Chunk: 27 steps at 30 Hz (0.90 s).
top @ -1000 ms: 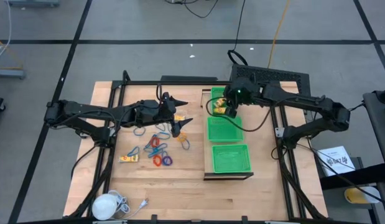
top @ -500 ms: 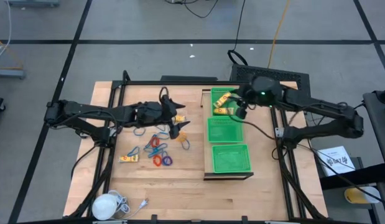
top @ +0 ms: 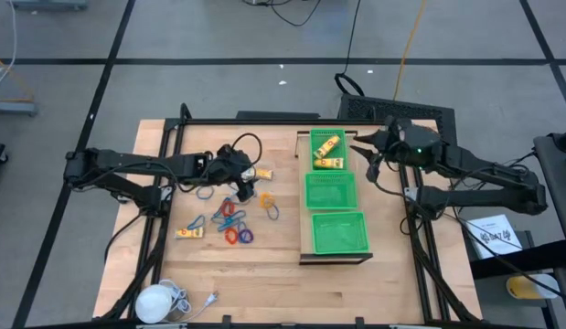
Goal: Pick & Place Office Desk Supplies
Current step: Put the yellow crayon box into the top green bin
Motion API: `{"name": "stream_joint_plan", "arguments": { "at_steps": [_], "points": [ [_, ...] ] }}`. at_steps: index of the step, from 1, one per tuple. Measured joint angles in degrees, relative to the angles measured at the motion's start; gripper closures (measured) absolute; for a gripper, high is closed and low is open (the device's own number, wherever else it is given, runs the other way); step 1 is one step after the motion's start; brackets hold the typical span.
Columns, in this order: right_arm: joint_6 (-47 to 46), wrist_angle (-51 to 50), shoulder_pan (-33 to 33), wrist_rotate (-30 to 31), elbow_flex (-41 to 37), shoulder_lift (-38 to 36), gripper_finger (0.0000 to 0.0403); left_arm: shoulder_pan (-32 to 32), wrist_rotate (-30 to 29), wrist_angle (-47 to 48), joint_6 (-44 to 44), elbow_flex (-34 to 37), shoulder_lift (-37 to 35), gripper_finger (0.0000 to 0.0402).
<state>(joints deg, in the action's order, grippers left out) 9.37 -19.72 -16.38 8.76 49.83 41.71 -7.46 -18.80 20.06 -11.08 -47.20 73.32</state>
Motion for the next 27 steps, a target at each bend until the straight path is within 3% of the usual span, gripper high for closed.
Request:
{"name": "stream_joint_plan", "arguments": {
  "at_steps": [8, 15, 21, 27],
  "points": [
    [-2.7, 7.7, -0.4, 0.0, -6.0, -1.4, 0.0293, -7.6, 0.4, -9.0, 2.6, 6.7, 3.3, 0.0041],
    [-1.5, 9.0, -0.4, 0.1, -8.7, -1.4, 0.0219, -10.0, 12.4, -11.1, 11.1, 7.3, 9.2, 0.0041],
    [0.3, 11.0, -0.4, 0.0, -8.7, -1.7, 0.0157, -12.0, 14.4, -14.4, 17.4, 7.3, 15.0, 0.0041],
    [-0.1, 11.3, -0.4, 0.0, -8.7, -1.6, 0.0145, -14.5, 17.9, -20.4, 18.3, 7.3, 19.5, 0.0041]
  ]
}}
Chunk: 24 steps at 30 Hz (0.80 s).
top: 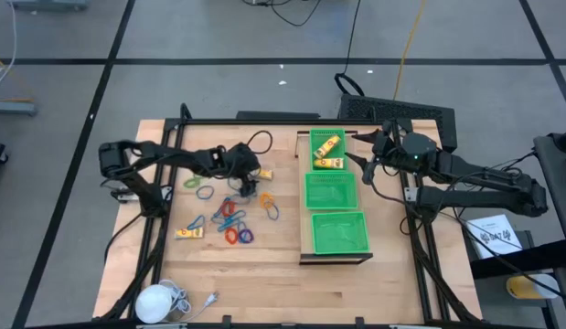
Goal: Pick & Place Office Desk Supplies
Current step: Put the yellow crayon box into the top green bin
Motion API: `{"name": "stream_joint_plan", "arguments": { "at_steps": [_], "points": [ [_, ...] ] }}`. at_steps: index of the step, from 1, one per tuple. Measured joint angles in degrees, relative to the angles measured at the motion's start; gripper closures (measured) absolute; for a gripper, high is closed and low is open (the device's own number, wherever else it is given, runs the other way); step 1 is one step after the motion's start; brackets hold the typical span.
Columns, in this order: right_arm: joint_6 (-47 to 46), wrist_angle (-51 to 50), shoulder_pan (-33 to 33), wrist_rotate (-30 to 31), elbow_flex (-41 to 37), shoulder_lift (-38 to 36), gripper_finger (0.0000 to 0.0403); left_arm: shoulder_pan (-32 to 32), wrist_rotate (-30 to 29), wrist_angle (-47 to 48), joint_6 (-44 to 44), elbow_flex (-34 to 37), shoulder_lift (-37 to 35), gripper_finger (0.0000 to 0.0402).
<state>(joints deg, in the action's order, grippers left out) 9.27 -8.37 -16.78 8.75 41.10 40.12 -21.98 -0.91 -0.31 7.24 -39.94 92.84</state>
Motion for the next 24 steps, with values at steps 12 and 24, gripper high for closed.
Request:
{"name": "stream_joint_plan", "arguments": {
  "at_steps": [12, 24],
  "points": [
    [-1.1, -1.6, 0.0, -0.1, 0.0, 0.0, 0.0165, -1.7, 2.9, 0.6, -0.2, -0.2, 3.2, 0.0056],
    [-2.0, 4.2, 0.0, -3.0, -5.4, 0.0, 0.0170, -1.5, 4.9, -2.5, -6.3, 0.0, 3.5, 0.0211]
  ]
}}
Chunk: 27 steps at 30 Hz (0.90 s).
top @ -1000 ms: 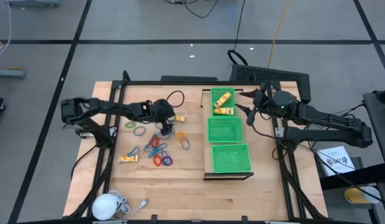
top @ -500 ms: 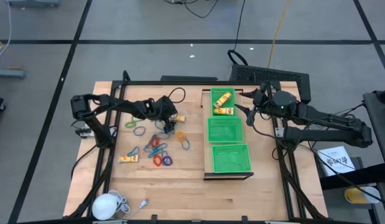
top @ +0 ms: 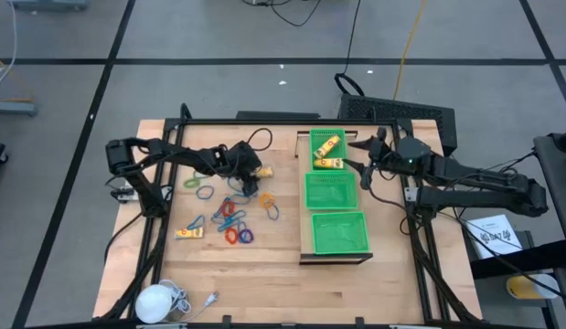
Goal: Pick & Place Office Desk Supplies
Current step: Put the yellow crayon box into the top green bin
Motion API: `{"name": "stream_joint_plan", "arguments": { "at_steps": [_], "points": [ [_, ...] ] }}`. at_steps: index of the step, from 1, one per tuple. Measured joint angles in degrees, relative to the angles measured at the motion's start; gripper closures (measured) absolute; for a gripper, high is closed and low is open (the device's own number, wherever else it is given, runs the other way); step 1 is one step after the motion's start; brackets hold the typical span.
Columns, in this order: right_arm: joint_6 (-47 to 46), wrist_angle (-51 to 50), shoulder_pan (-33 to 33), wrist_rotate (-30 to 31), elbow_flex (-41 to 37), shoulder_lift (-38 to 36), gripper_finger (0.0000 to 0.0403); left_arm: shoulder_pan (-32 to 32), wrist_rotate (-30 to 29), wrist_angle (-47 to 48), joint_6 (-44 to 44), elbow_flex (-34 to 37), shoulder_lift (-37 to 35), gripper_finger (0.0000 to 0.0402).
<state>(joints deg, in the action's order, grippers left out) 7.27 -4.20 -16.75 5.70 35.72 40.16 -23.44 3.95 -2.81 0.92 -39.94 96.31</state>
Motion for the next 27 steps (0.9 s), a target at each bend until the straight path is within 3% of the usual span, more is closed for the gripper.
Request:
{"name": "stream_joint_plan", "arguments": {
  "at_steps": [7, 15, 23, 27],
  "points": [
    [-2.7, 0.4, 0.0, 0.0, -0.8, 0.0, 0.0175, 0.0, -5.2, -1.1, 0.1, 0.1, -1.1, 0.0257],
    [-2.7, 6.0, 0.0, 0.0, -0.8, 0.0, 0.0175, 0.6, -6.6, -3.7, -0.7, 0.1, -10.2, 0.0289],
    [-3.6, 8.3, 0.0, -0.2, -0.8, 0.1, 0.0175, 5.5, -3.1, -13.5, -3.4, 0.0, -19.8, 0.0285],
    [-3.6, 15.3, 0.0, -4.1, -2.2, 0.9, 0.0175, 8.6, 1.0, -20.8, -4.4, 0.0, -21.5, 0.0285]
  ]
}}
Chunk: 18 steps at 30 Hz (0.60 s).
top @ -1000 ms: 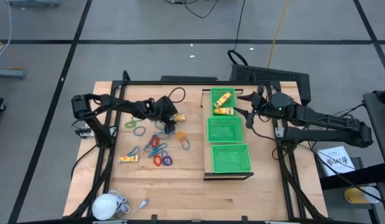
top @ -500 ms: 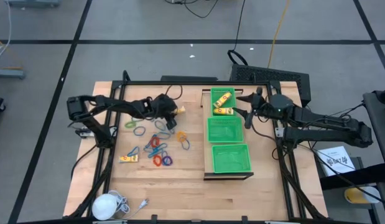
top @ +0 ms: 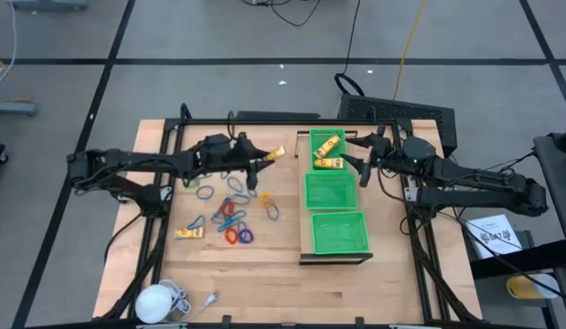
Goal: Pick & Place Office Desk Supplies
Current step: Put the yellow crayon box into the top green bin
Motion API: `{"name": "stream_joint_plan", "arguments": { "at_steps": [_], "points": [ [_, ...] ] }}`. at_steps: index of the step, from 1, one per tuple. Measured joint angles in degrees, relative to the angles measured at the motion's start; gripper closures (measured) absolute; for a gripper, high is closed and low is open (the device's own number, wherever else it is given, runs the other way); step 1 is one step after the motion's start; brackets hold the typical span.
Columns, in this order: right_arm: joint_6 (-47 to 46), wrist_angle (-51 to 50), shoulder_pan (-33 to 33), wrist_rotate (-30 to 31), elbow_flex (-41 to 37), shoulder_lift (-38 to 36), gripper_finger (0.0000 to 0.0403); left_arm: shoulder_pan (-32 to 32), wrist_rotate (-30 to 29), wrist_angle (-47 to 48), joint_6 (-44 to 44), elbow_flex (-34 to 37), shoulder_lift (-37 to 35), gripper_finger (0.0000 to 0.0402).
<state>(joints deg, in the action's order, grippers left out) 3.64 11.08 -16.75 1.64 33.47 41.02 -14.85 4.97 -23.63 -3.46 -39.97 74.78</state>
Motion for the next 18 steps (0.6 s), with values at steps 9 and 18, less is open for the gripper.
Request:
{"name": "stream_joint_plan", "arguments": {
  "at_steps": [9, 18],
  "points": [
    [-1.7, 25.9, 2.6, -6.4, -4.8, 8.8, 0.0174, 6.7, 0.6, -13.9, 4.8, 0.0, 0.7, 0.0284],
    [-2.1, 34.8, 6.3, -6.3, -0.6, 21.5, 0.0167, 8.5, -5.5, -14.3, 6.6, 0.0, 0.7, 0.0284]
  ]
}}
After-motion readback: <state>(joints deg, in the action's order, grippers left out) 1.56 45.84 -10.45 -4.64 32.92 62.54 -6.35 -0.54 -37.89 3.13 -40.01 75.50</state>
